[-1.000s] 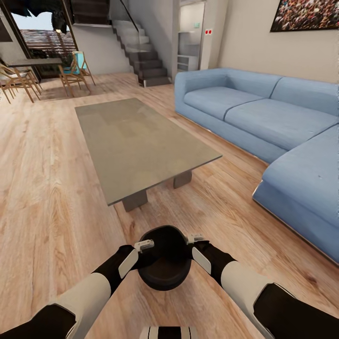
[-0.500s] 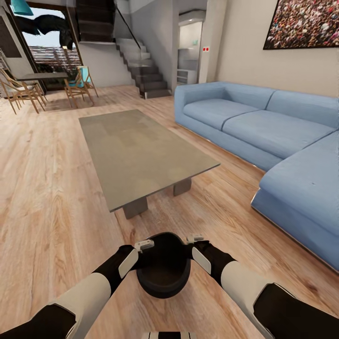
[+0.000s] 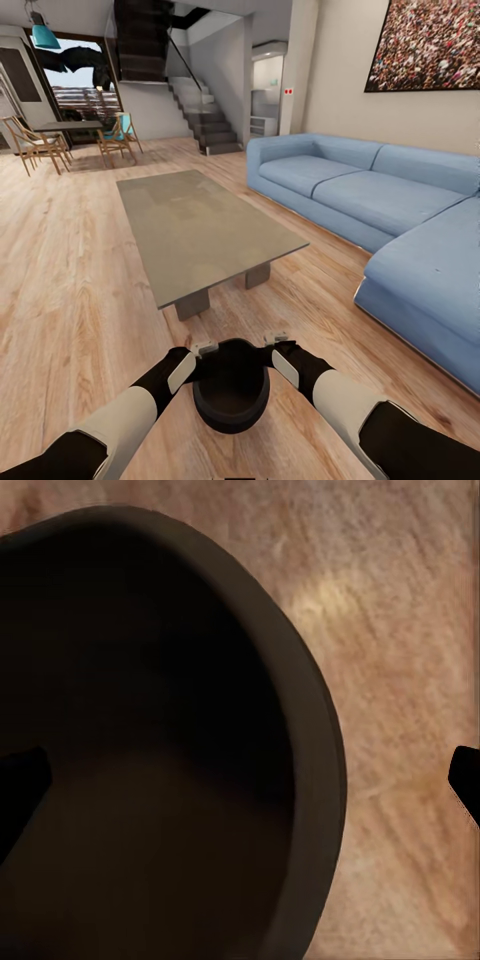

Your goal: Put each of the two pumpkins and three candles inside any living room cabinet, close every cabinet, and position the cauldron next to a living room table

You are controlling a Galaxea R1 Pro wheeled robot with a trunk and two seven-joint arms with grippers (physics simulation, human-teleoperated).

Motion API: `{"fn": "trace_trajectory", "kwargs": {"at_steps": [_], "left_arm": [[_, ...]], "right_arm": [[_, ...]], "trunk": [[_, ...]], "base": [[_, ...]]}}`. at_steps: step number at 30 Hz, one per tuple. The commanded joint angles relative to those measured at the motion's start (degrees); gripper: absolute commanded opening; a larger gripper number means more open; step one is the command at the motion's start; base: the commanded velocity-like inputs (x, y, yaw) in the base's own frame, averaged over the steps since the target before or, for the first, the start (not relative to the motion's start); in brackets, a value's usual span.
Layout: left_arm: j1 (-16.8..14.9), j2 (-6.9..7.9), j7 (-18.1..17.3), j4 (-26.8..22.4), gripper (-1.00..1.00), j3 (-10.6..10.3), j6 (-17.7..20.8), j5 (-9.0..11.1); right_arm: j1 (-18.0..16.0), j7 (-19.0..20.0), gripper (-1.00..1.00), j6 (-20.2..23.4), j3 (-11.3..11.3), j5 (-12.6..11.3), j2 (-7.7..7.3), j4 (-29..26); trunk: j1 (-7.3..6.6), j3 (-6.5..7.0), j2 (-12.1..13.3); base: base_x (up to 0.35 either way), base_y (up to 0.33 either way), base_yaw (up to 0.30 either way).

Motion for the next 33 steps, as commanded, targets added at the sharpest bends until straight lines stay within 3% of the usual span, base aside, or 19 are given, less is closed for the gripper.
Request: {"fn": "trace_trajectory", "kwargs": {"at_steps": [1, 20, 27, 33], "left_arm": [[-0.02, 0.05, 0.49, -0.11, 1.00, -0.42, 0.16, 0.61], [-0.02, -0.13, 0.57, 1.81, 1.00, -0.42, 0.26, 0.52], [-0.02, -0.12, 0.49, 1.91, 1.00, -0.42, 0.15, 0.52], [-0.02, -0.08, 0.49, 1.92, 1.00, -0.42, 0.18, 0.52]], "right_arm": [[-0.04, -0.46, 1.00, 0.19, 0.45, -0.61, -0.03, -0.12], [-0.04, -0.40, 1.00, 0.25, 0.45, -0.62, -0.03, -0.11], [-0.04, -0.32, 1.00, 0.18, 0.45, -0.62, -0.05, -0.11], [-0.04, -0.31, 1.00, 0.03, 0.45, -0.62, -0.04, -0.12]], "trunk": [[-0.03, 0.18, 0.00], [-0.52, 4.39, 0.25], [-0.52, 4.39, 0.25], [-0.52, 4.39, 0.25]], "base": [[0.000, 0.000, 0.000], [0.000, 0.000, 0.000], [-0.014, 0.000, 0.000], [-0.246, 0.000, 0.000]]}}
